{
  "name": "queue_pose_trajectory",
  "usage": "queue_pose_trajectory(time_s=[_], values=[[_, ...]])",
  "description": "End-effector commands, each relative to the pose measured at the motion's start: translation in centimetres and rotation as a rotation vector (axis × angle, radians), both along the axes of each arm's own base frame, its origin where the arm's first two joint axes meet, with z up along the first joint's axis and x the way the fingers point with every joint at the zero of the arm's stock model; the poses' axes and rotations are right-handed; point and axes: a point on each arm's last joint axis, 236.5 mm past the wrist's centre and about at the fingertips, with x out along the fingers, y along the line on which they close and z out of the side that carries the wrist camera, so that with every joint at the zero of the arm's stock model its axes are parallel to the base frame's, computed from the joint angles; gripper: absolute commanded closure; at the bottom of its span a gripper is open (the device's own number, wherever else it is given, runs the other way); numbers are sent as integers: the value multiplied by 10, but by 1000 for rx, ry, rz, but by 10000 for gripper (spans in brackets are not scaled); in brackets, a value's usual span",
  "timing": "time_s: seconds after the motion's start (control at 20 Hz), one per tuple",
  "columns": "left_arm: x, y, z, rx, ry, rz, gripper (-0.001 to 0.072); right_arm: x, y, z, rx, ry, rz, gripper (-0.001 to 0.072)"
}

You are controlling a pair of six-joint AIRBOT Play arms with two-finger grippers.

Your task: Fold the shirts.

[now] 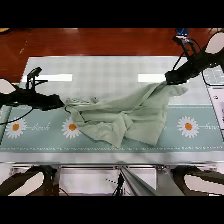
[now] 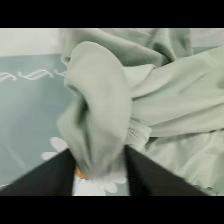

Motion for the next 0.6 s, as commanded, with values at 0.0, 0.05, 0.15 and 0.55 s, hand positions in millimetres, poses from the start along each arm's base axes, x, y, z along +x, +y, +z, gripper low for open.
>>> queue_pose_trajectory(time_s=[0.0, 0.05, 0.15, 0.55], values=[[-17, 28, 12, 1, 106, 12, 251, 5, 1, -4, 2, -6, 0, 686], [-27, 30, 27, -30, 138, 7, 253, 5, 1, -4, 2, -6, 0, 686], [-28, 32, 55, -62, 72, 64, 253, 6, 1, -4, 2, -8, 0, 686], [-117, -52, -5, -290, 301, -24, 101, 6, 3, -4, 9, -8, 0, 686]])
